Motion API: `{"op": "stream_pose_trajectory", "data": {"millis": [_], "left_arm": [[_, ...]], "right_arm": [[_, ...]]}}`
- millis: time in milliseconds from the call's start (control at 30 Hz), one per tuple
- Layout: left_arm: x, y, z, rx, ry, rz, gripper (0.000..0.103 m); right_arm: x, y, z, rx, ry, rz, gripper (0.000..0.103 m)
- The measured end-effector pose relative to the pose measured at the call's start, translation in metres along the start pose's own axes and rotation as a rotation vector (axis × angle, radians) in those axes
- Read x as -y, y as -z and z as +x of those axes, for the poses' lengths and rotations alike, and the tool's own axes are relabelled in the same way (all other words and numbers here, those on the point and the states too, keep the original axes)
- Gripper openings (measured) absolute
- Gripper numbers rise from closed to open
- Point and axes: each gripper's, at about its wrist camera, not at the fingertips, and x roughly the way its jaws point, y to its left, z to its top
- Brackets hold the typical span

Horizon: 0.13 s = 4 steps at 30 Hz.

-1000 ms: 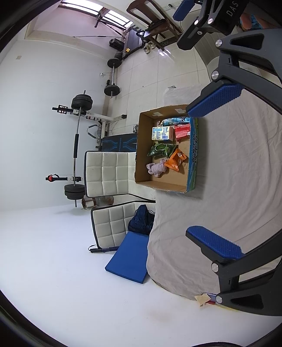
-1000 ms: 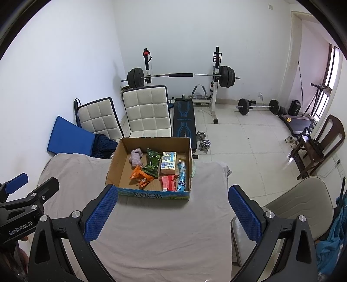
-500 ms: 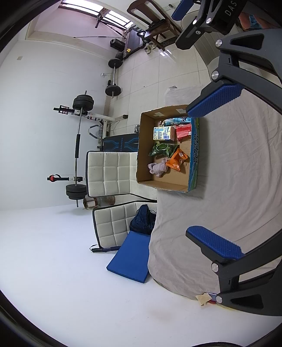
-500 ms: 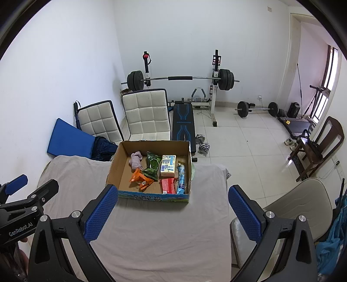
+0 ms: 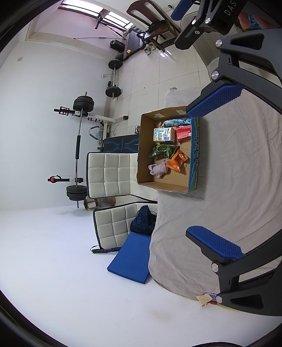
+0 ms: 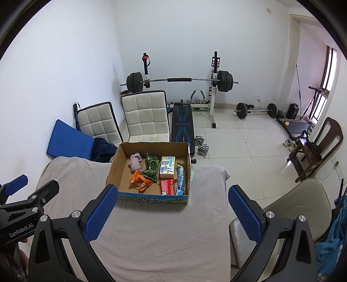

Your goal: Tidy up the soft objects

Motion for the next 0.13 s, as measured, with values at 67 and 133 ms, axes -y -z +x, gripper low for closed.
{"op": "stream_pose_trajectory", "data": {"millis": [67,133], "left_arm": [[0.0000,0.0006,-0.0001,0.002,0.000,0.000,0.103],[0.0003,-0.0008,-0.0003,0.003,-0.001,0.001,0.103]], "right_arm": [[0.0003,0.0000,-0.0003,0.000,-0.001,0.000,0.103],[0.0002,-0.0007,-0.0011,0.000,-0.002,0.000,0.103]]}}
